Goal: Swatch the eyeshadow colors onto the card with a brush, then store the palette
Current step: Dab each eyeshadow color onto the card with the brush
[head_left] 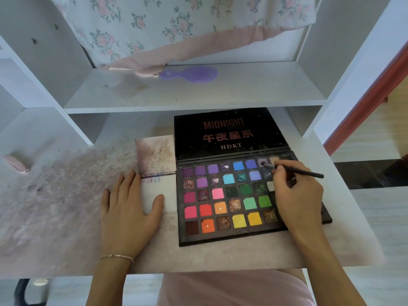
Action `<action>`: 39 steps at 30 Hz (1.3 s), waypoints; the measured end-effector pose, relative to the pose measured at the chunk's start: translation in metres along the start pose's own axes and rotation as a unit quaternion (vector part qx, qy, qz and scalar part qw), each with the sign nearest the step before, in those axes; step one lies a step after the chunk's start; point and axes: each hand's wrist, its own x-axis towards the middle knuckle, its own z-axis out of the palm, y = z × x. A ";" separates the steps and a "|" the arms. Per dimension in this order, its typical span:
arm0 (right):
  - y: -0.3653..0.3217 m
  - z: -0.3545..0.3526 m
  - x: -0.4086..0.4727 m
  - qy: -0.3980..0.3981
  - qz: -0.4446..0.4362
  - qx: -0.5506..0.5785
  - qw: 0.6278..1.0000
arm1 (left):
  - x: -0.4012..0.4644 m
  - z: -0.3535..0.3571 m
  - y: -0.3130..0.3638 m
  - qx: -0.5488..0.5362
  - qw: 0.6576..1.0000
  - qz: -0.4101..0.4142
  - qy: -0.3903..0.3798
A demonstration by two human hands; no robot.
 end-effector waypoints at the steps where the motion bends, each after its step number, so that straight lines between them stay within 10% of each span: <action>1: -0.001 0.000 0.000 0.004 -0.001 0.005 1.000 | 0.000 0.000 0.000 -0.002 1.000 -0.003 -0.002; 19: -0.070 0.067 -0.024 -0.254 -0.068 0.159 0.952 | -0.001 -0.003 0.001 0.011 1.000 -0.010 -0.015; 39: -0.070 0.099 -0.021 -0.301 -0.066 0.096 0.946 | -0.002 0.000 0.001 0.027 1.000 -0.005 -0.005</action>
